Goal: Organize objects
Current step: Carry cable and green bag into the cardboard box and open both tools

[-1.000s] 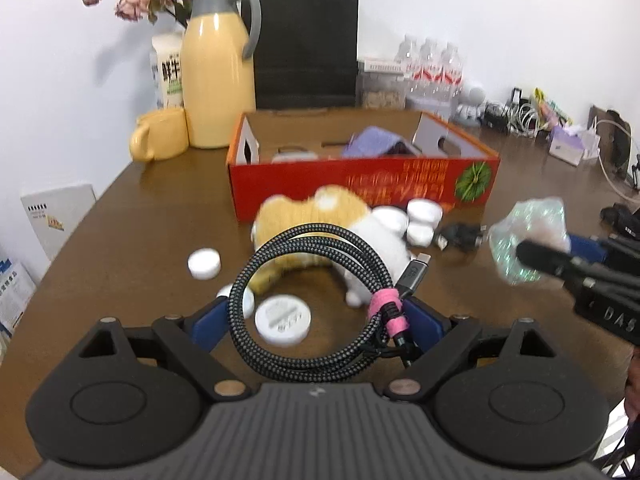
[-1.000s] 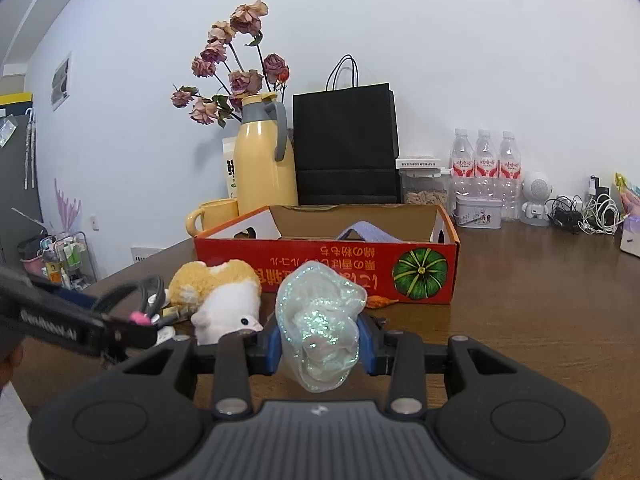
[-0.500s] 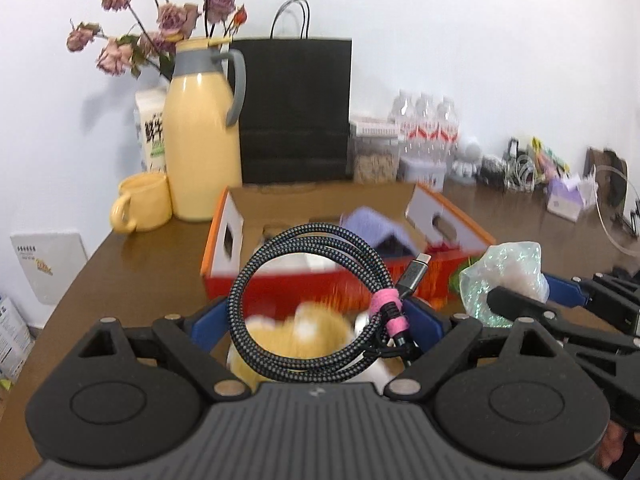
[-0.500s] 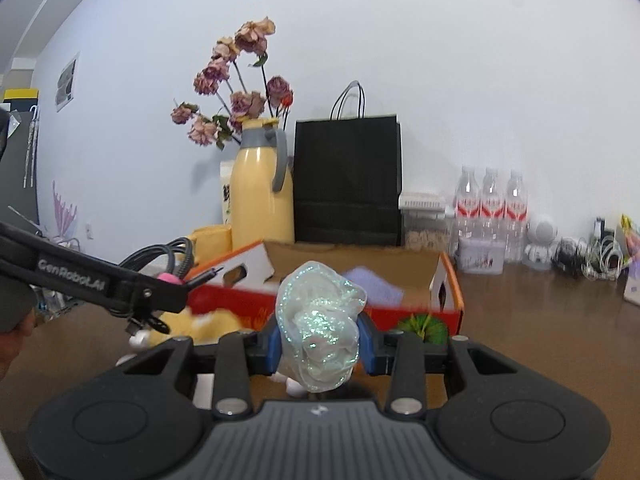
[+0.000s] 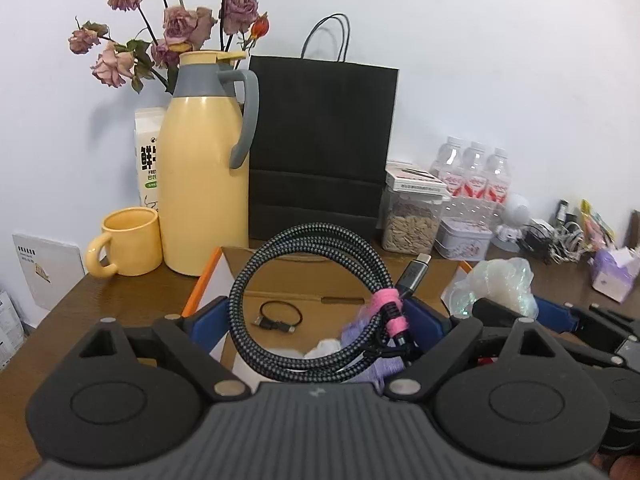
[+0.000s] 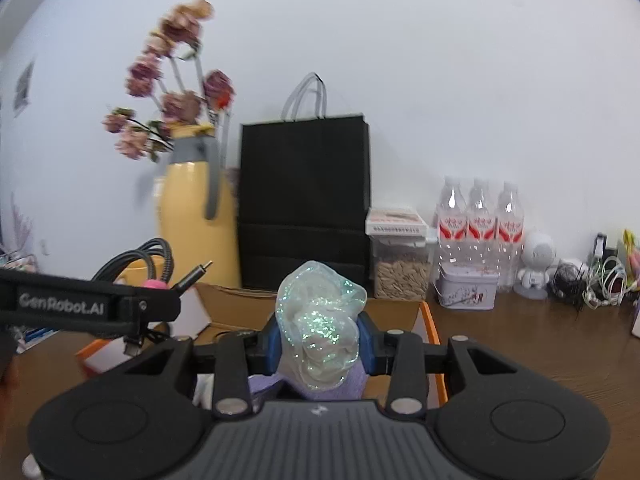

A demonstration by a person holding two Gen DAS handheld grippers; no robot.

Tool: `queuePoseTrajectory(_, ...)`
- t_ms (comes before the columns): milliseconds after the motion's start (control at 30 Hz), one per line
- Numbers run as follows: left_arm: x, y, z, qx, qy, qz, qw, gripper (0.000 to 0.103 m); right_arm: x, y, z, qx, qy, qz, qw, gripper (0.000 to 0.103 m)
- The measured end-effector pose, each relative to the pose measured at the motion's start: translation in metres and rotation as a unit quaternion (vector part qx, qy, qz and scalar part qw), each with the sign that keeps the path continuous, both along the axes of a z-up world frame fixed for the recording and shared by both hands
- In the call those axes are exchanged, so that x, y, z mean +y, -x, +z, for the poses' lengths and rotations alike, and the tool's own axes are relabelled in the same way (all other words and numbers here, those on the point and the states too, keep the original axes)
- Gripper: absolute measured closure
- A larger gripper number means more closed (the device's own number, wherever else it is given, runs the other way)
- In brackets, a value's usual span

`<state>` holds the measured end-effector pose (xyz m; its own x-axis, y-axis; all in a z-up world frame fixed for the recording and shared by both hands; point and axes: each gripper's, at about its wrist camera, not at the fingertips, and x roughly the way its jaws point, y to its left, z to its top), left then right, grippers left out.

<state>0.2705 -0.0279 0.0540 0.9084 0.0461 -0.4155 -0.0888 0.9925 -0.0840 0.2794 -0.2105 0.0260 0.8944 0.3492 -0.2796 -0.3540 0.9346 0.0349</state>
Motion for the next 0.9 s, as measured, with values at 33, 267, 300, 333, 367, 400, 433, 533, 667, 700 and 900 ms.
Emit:
queuePoseTrajectory(33, 0.0, -0.007, -0.004, -0.002, -0.001, 0.006, 1.0, 0.01, 0.001, -0.01, -0.003, 0.005, -0.003, -0.005, 1.0, 0.067)
queuePoseTrajectory(267, 0.006, -0.036, -0.036, 0.014, -0.012, 0.022, 0.9996, 0.01, 0.002, -0.047, -0.034, 0.05, -0.016, -0.013, 0.999, 0.067)
queuePoseTrajectory(300, 0.007, -0.037, -0.038, 0.019, -0.015, 0.023, 0.9995, 0.01, 0.002, -0.048, -0.035, 0.053, -0.016, -0.013, 0.998, 0.066)
queuePoseTrajectory(333, 0.008, -0.038, -0.039, 0.022, -0.014, 0.025, 0.9993, 0.01, 0.003, -0.048, -0.036, 0.053, -0.016, -0.012, 0.998, 0.066)
queuePoseTrajectory(367, 0.009, -0.038, -0.04, 0.023, -0.013, 0.025, 0.9994, 0.01, 0.003, -0.047, -0.036, 0.053, -0.015, -0.01, 0.998, 0.066)
queuePoseTrajectory(400, 0.009, -0.037, -0.04, 0.02, -0.013, 0.023, 0.9994, 0.01, 0.004, -0.047, -0.036, 0.052, -0.013, -0.01, 0.999, 0.066)
queuePoseTrajectory(433, 0.008, -0.035, -0.04, 0.017, -0.014, 0.023, 0.9995, 0.009, 0.004, -0.046, -0.036, 0.05, -0.012, -0.01, 0.999, 0.064)
queuePoseTrajectory(533, 0.006, -0.029, -0.038, 0.006, -0.014, 0.02, 0.9997, 0.0, 0.004, -0.042, -0.035, 0.048, -0.011, -0.011, 0.999, 0.048)
queuePoseTrajectory(667, 0.007, -0.023, -0.035, -0.005, -0.005, 0.02, 0.9998, 0.0, 0.004, -0.033, -0.033, 0.036, -0.01, -0.018, 0.999, 0.0)
queuePoseTrajectory(700, 0.007, -0.022, -0.035, -0.005, -0.004, 0.019, 0.9998, 0.0, 0.004, -0.031, -0.033, 0.03, -0.008, -0.021, 0.999, 0.0)
queuePoseTrajectory(900, 0.007, -0.019, -0.033, -0.01, -0.002, 0.021, 0.9997, 0.0, 0.004, -0.026, -0.027, 0.027, -0.007, -0.019, 0.999, 0.0)
